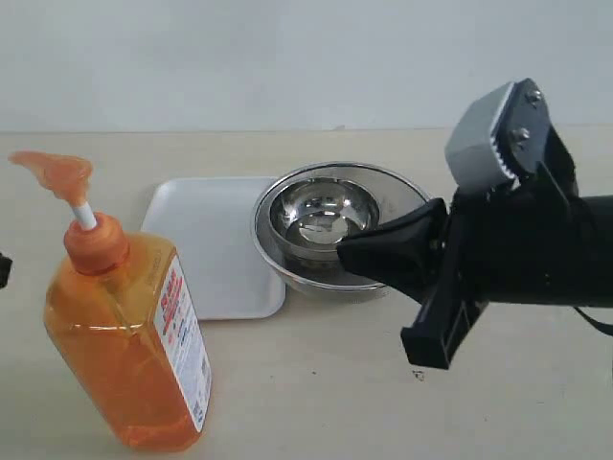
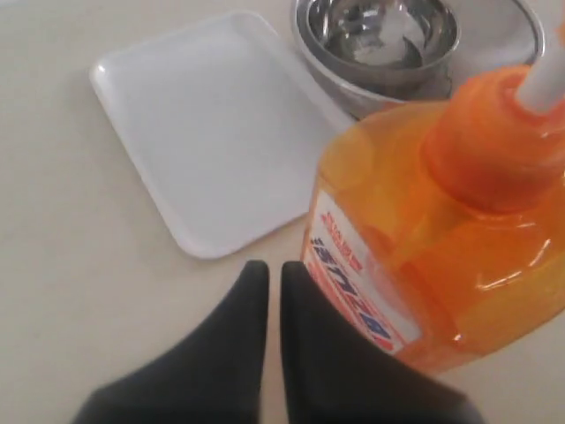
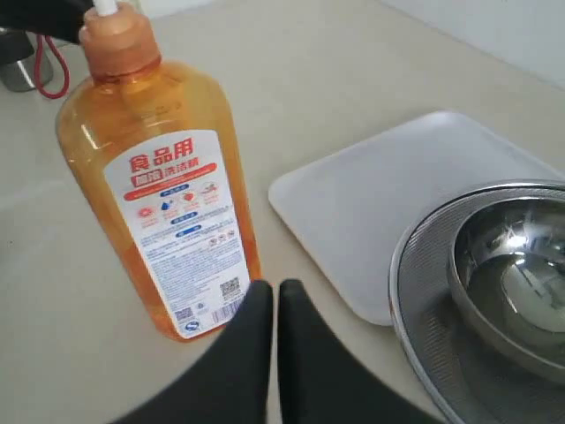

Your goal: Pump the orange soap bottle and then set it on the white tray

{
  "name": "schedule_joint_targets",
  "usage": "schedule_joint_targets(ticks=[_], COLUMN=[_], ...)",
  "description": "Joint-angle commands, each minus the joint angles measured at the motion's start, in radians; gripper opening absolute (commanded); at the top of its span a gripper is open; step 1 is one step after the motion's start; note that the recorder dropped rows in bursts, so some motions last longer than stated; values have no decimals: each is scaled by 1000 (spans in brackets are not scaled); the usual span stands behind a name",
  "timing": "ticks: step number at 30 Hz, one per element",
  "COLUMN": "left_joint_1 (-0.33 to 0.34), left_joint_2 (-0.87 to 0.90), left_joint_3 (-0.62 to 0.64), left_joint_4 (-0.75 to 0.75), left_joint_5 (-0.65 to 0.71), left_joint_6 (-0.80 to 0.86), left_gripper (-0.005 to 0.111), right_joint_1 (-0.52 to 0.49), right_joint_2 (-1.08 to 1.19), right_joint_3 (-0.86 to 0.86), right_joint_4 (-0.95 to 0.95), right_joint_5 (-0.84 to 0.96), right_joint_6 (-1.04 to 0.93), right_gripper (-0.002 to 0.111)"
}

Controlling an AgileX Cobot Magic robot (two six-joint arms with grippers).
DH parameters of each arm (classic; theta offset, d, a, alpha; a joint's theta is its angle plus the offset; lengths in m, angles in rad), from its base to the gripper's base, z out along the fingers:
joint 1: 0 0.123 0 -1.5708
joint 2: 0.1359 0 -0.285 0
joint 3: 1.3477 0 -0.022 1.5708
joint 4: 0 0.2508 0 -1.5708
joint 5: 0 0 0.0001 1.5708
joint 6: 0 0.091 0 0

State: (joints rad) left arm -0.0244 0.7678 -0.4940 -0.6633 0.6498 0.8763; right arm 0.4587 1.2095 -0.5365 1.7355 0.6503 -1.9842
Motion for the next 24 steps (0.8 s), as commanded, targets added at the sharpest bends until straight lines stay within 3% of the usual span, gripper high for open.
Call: schedule_joint_targets(ticks=[1, 8, 18, 24], left_joint_1=[3, 3, 3, 3], left_joint_2=[112, 145, 146, 146], left_joint_3=[-8, -8, -8, -8], left_joint_4=[-52, -57, -73, -81], left_joint_5=[86, 159, 183, 183], left_joint_6=[36, 36, 40, 47], left_gripper=[5, 5, 5, 5], right_joint_1=[3, 16, 185, 231], right_joint_2=[92, 247, 420, 440], right_joint_3=[-69, -162, -335, -379], right_joint_4=[9, 9, 9, 9], right_joint_5=[12, 138, 124, 66], right_joint_6=[-12, -47, -75, -73], right_gripper=[0, 0, 0, 0])
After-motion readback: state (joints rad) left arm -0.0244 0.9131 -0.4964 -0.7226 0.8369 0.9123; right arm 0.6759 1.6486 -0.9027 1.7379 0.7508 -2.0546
